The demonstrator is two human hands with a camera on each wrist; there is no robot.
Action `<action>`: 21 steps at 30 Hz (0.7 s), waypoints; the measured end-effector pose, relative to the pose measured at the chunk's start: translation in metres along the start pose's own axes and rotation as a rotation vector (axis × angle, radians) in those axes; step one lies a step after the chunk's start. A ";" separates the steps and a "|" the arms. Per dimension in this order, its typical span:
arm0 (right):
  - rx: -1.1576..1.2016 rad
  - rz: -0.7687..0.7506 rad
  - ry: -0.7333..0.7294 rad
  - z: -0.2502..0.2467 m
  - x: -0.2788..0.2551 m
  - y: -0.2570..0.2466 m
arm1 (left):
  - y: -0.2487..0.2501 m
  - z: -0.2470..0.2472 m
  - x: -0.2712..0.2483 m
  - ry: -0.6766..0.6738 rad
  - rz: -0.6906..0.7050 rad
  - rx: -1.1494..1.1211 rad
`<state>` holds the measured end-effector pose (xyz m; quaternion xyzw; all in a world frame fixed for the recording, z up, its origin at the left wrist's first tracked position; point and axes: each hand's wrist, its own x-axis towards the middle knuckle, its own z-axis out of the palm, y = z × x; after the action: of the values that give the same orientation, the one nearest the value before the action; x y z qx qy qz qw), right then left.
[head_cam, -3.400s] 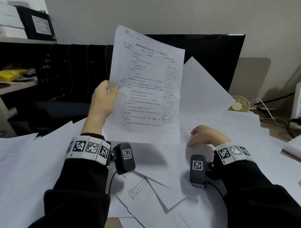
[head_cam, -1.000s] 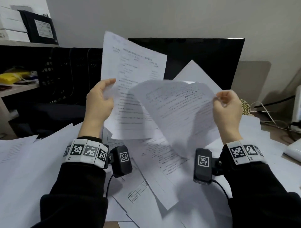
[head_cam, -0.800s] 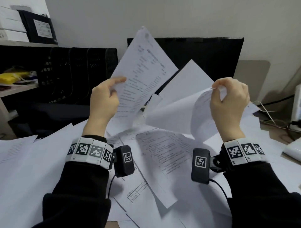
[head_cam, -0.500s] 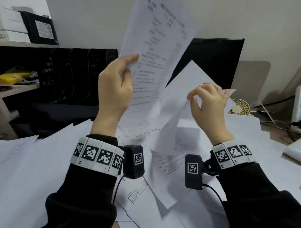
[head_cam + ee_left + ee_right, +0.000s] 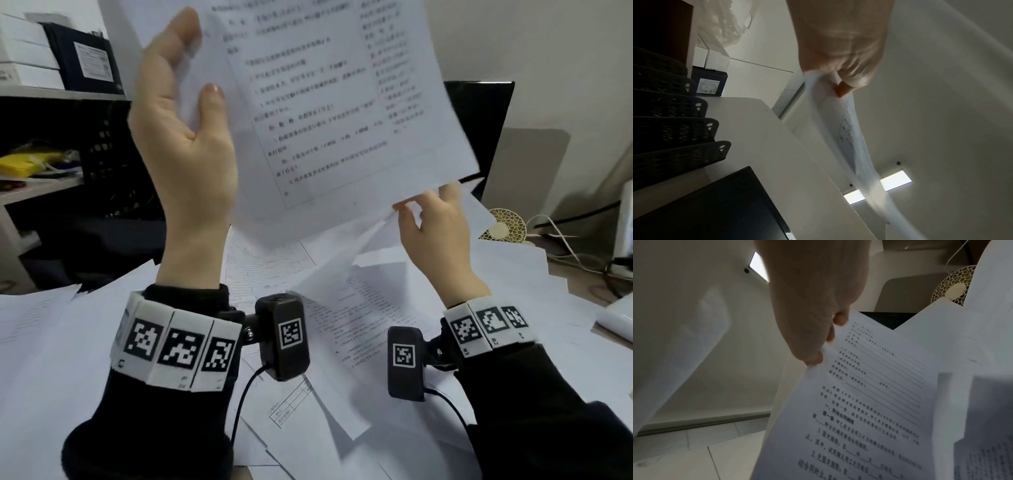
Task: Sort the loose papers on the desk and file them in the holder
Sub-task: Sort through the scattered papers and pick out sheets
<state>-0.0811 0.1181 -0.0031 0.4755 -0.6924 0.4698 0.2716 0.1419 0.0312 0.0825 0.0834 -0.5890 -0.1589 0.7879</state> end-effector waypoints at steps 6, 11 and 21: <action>0.045 0.024 -0.032 -0.007 0.004 0.011 | -0.033 -0.003 -0.011 -0.122 -0.304 0.049; -0.012 -0.098 0.117 -0.013 0.008 0.017 | -0.056 -0.001 -0.023 -0.205 -0.456 0.020; -0.011 -0.350 0.332 -0.025 0.015 -0.016 | -0.058 -0.014 -0.015 -0.043 -0.455 0.020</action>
<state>-0.0738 0.1335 0.0261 0.5027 -0.5480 0.4835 0.4617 0.1429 -0.0184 0.0468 0.2187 -0.5734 -0.3284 0.7180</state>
